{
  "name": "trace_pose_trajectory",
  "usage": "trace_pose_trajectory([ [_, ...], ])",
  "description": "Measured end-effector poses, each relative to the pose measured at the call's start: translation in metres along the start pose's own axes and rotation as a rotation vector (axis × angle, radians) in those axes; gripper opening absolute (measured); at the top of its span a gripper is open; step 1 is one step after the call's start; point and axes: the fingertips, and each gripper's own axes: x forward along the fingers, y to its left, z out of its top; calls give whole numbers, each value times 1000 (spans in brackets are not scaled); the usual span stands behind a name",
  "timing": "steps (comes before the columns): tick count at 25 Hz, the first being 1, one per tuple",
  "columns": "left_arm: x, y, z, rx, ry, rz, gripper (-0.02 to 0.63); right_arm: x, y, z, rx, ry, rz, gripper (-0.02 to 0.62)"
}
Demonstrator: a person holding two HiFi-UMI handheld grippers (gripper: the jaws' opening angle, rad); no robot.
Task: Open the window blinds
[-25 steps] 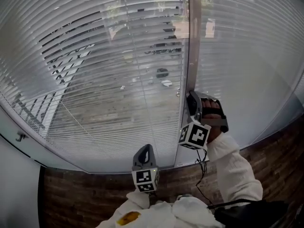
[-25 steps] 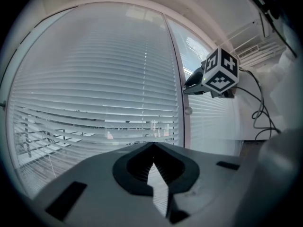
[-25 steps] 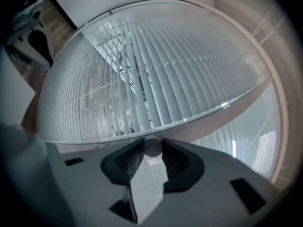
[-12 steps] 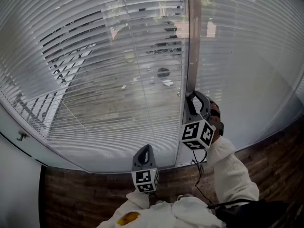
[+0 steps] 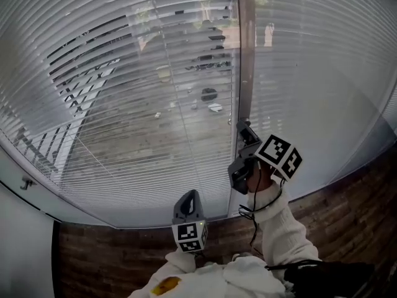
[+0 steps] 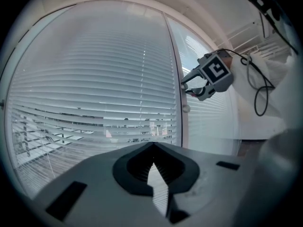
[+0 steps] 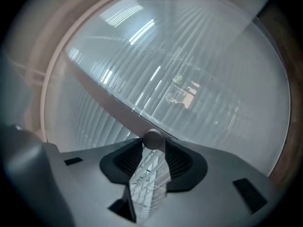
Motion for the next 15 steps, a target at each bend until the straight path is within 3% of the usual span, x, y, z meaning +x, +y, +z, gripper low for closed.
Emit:
trace_pose_trajectory([
  [5,-2,5,-5,1,6,7,0,0,-4,11,180,-64,31,144],
  [9,0,13,-6,-5,4,22,0,1,-7,14,216,-85,16,132],
  [12,2,15,-5,-3,-3,22,0,2,-7,15,140,-85,2,131],
  [15,3,15,-5,-1,-4,20,0,2,-4,14,-54,-61,-23,130],
])
